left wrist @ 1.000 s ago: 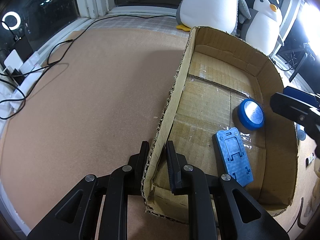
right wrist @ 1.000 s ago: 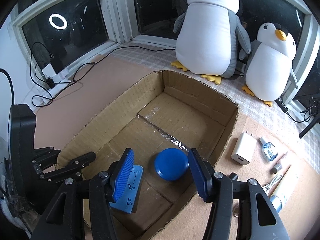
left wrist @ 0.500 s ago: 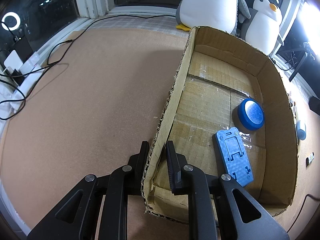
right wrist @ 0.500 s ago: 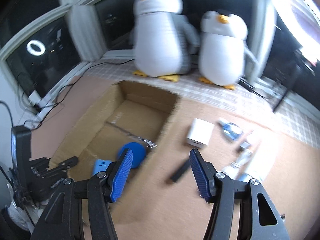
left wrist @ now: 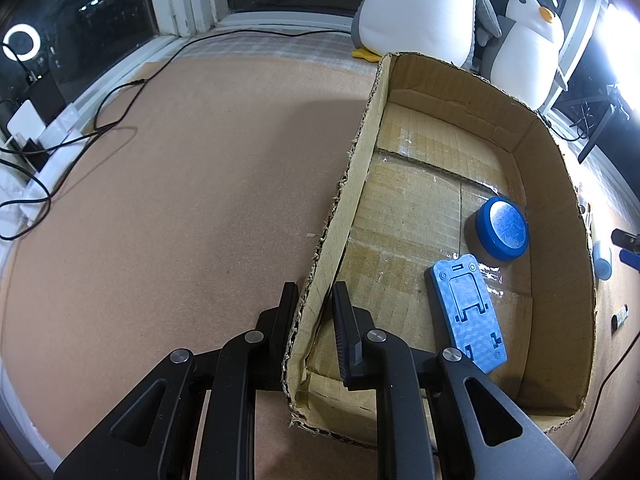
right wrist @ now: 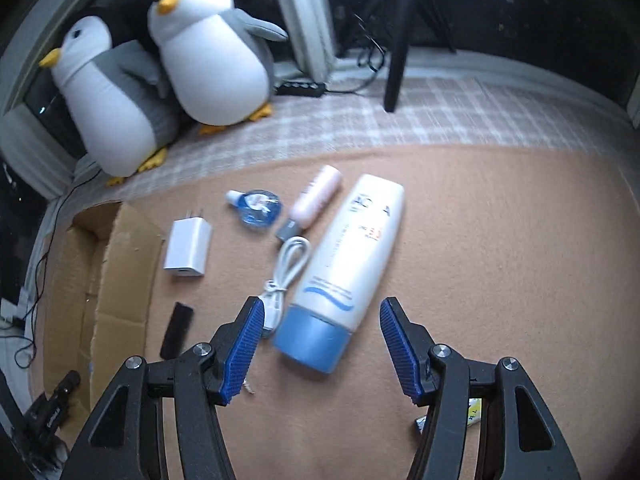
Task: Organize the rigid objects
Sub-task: 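Move the right gripper to the white AQUA sunscreen tube and grasp it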
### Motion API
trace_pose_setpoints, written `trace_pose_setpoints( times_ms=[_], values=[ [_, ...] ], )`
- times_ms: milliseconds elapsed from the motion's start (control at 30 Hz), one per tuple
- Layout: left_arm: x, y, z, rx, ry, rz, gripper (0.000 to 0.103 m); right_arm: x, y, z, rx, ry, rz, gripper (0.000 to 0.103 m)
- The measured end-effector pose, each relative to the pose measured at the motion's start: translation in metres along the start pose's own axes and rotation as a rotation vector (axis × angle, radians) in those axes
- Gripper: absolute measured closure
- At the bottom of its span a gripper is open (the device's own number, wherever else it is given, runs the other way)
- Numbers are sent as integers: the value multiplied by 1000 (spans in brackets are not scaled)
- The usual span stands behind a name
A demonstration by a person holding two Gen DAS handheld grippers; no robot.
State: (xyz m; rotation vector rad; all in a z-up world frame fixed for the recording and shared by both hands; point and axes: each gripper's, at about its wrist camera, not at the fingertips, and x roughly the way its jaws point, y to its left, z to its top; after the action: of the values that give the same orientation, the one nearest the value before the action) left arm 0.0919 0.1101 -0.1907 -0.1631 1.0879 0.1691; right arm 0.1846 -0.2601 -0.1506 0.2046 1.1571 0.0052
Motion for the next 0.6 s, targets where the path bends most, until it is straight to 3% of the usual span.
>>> trace_pose_setpoints(
  times_ms=[600],
  values=[
    [0, 0, 0, 0, 0, 0, 87, 35, 7, 9, -95, 62, -107, 47]
  ],
)
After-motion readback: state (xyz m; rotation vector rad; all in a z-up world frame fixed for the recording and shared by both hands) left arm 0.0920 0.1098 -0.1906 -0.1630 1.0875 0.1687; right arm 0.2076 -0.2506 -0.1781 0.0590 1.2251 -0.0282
